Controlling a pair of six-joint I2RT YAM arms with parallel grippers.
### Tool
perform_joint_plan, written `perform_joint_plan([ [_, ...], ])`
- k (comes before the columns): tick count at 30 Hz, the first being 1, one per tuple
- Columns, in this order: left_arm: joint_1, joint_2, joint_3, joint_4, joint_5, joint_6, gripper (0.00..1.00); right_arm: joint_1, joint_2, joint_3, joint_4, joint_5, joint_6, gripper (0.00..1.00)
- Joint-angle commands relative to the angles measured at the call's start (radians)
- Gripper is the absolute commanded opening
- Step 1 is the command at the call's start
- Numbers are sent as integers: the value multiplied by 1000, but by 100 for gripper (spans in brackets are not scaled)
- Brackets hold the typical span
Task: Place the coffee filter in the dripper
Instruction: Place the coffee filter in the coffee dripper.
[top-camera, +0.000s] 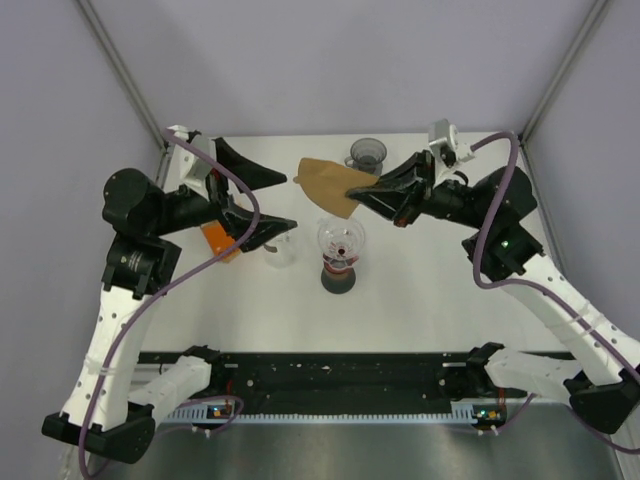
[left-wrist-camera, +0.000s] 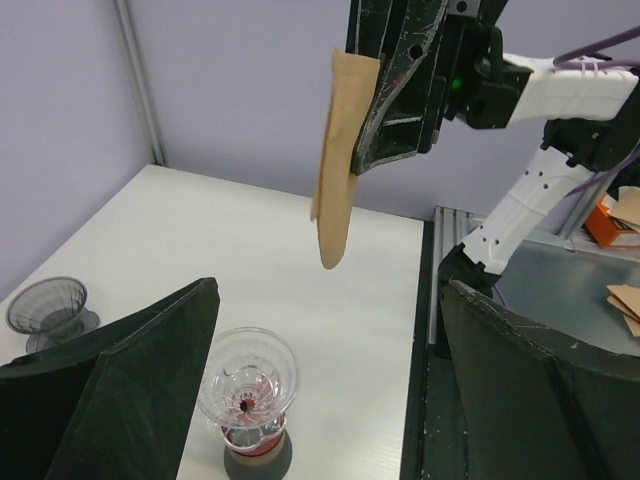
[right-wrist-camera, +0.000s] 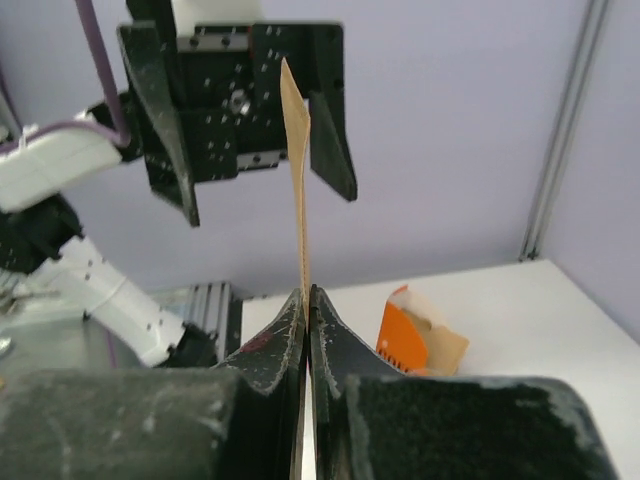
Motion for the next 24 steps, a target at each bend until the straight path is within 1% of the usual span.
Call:
perform_joint_plan([
  [1,3,9,31,100,-95,-68,99,-3,13,-48,567,158,284,0],
  [3,-2,28,57,107,-75,-89,99,1,36,-63,695,181,360,0],
  [4,-9,38,70,141,-66,-97,99,6,49,-68,726,192,384,0],
  [7,-44,65,90,152,-61,-106,98,29,87,-80,806,229,429,0],
  [9,-61,78,97,164,-66,-116,96,50,110,-92,879,244,458,0],
  [11,-72,91,107,182,-64,-129,93,73,133,-92,904,252,461,0],
  [13,-83,101,120,202,-61,-148,88,106,155,-83,903,258,446,0],
  [15,-94,114,133,202,-57,-149,80,124,168,-80,918,263,438,0],
  [19,-101,117,146,202,-51,-154,57,139,188,-77,920,258,440,0],
  [21,-101,111,140,202,-54,-152,43,139,196,-74,918,249,444,0],
  [23,-101,106,133,196,-58,-149,24,141,207,-66,910,229,452,0],
  [24,-100,105,132,193,-66,-145,19,142,211,-62,904,217,454,0],
])
